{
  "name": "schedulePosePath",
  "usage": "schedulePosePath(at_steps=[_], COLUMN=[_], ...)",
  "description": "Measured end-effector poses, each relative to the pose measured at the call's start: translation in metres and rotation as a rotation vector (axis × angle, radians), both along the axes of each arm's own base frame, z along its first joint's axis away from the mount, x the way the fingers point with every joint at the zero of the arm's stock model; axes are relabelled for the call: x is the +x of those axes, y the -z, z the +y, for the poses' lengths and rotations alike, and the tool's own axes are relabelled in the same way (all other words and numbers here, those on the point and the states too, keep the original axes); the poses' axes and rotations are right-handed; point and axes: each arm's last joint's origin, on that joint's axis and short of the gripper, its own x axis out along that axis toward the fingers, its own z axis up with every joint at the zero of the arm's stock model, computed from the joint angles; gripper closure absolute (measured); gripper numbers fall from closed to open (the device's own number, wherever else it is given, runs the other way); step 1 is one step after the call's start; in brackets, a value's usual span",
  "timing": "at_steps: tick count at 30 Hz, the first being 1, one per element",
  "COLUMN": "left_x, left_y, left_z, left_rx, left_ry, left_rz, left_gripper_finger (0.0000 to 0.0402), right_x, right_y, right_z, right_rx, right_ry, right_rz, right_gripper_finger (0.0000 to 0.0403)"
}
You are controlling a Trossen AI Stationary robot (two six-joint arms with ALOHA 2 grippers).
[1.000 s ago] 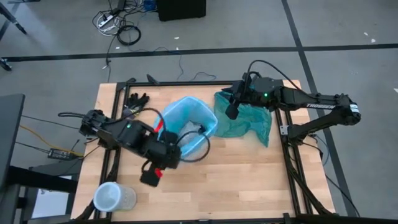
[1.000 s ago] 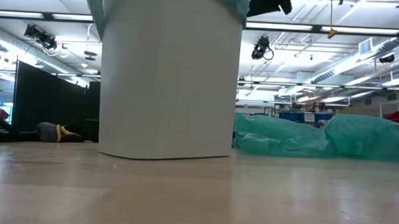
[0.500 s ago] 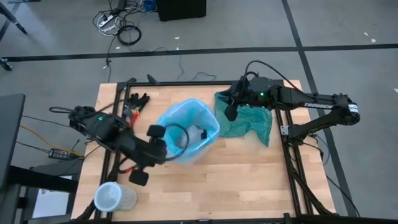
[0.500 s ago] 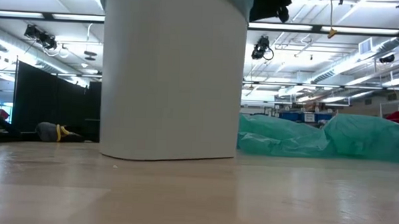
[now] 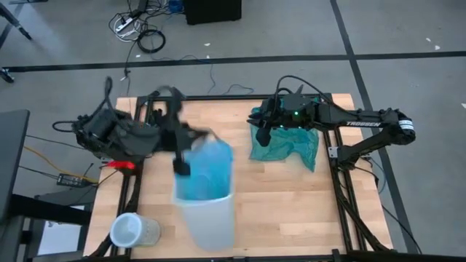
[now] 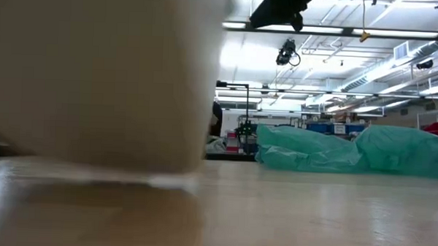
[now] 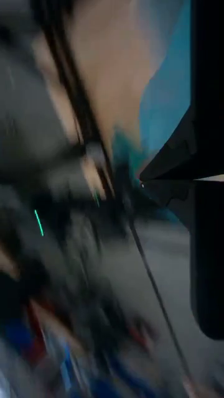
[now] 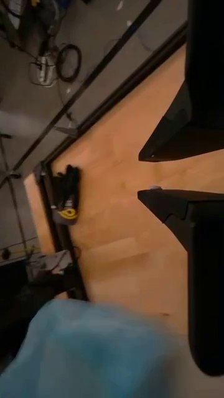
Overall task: Place trash/remove bag and relplace
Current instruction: Remove the blue plastic trash bag from the trash bin
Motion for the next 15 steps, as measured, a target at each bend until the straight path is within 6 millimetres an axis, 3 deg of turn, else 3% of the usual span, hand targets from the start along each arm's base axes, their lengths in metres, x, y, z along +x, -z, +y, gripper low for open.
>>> schedulePosePath(at_steps=[2, 5, 8, 10, 15], left_x=[-0.004, 0.000, 0.008, 0.009, 0.007], left_y=[-0.004, -0.001, 0.002, -0.005, -0.023], left_z=[0.008, 0.011, 0.010, 0.016, 0.049], left_rx=[-0.005, -0.040, 0.141, 0.281, 0.363], left_ry=[-0.086, -0.027, -0.016, -0.121, -0.339], left_rz=[-0.033, 0.000, 0.056, 0.032, -0.029], left_gripper_finger=[0.0401, 0.0401, 0.0401, 0.0401, 0.0401], right_x=[0.000, -0.001, -0.001, -0.001, -0.003], right_y=[0.000, -0.001, -0.001, -0.001, 0.001], right_z=[0.000, 0.000, -0.001, -0.002, -0.002], right_rx=[-0.003, -0.009, -0.029, -0.040, -0.031], right_ry=[-0.001, -0.001, -0.003, -0.002, 0.005], right_rz=[0.003, 0.002, 0.010, 0.014, 0.033], right_gripper_finger=[0.0335, 0.0344, 0.0351, 0.0355, 0.0361])
